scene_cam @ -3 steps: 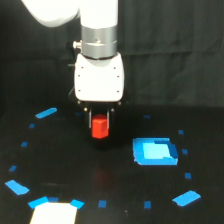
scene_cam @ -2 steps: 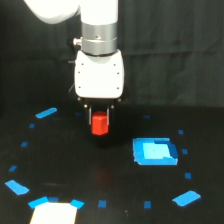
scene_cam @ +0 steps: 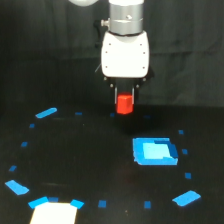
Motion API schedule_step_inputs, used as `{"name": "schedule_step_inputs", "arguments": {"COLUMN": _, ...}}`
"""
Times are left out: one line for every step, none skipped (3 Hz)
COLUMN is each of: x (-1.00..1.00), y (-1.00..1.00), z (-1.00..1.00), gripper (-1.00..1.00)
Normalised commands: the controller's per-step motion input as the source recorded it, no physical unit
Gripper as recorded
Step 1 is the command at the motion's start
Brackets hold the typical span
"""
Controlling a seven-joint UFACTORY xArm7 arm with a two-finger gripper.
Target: Pick up the red object from the table
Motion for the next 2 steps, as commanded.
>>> {"name": "schedule_step_inputs", "arguments": {"x": 1.0, "y": 0.71, "z": 1.0, "gripper": -1.0}}
{"name": "schedule_step_inputs", "arguments": {"x": 0.04, "y": -0.39, "z": 0.74, "gripper": -1.0}}
